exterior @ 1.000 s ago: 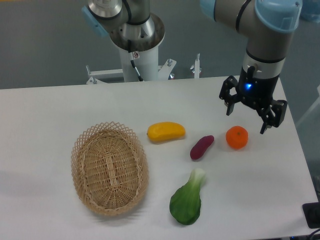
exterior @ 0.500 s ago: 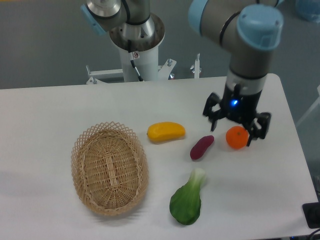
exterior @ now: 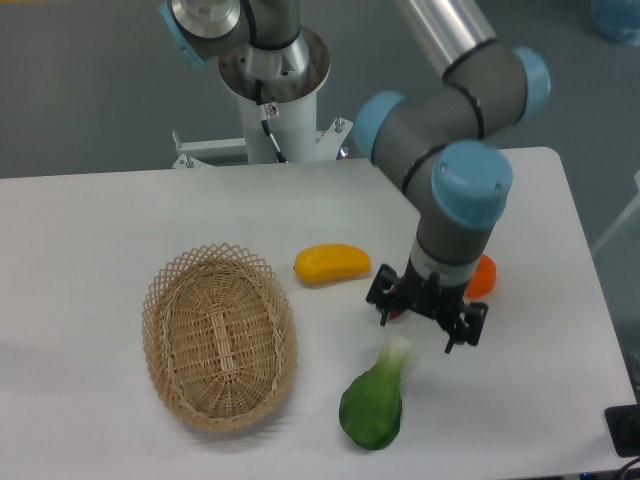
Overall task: Pick up the green vegetable from the table
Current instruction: 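Move the open gripper down toward the green bok choy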
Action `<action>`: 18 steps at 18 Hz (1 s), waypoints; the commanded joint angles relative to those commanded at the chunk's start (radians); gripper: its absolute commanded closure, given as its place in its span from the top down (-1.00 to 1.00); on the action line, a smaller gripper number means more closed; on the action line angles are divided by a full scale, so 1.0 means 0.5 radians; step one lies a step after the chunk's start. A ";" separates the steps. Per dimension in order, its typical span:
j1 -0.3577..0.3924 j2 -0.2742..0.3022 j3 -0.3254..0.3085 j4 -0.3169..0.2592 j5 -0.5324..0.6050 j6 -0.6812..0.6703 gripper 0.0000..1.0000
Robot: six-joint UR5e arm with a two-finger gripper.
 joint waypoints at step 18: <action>-0.104 -0.052 -0.381 0.476 0.316 0.129 1.00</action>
